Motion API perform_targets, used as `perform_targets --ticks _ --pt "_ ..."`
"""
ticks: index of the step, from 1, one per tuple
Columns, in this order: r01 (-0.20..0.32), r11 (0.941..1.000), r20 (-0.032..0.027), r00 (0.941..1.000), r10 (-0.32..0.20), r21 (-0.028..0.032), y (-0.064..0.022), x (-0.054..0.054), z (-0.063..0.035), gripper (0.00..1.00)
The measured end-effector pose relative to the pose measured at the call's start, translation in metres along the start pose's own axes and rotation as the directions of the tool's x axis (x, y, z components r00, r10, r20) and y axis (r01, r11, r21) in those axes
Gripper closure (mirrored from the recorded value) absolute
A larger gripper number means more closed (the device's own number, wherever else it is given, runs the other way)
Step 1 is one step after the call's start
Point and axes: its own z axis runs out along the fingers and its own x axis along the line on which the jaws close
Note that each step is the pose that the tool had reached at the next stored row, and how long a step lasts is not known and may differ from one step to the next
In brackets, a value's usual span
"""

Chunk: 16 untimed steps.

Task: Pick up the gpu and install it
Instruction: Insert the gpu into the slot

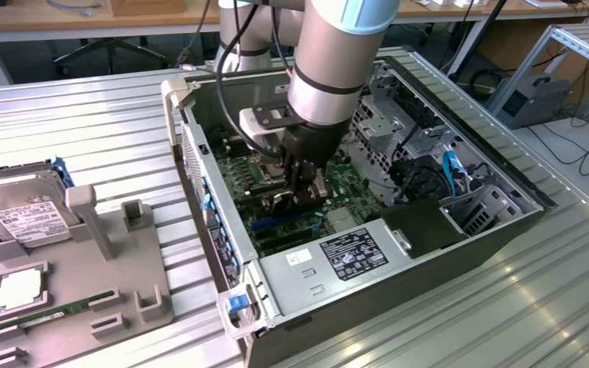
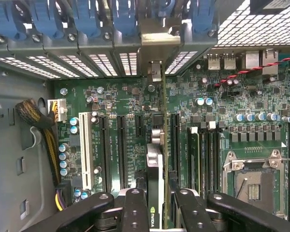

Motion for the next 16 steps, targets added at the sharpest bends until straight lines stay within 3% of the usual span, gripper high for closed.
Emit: perform_targets --ticks 7,12,16 --pt "0.005 1.0000 0.0000 1.0000 -0.005 0.0003 0.0001 0.0000 0.0004 0.73" --pt "0.007 0.9999 0.0003 1.0000 -0.007 0.0118 0.0002 0.0000 0.0005 0.73" --pt "0.007 0.9999 0.0002 1.0000 -0.007 0.0142 0.0003 0.0000 0.0003 0.73"
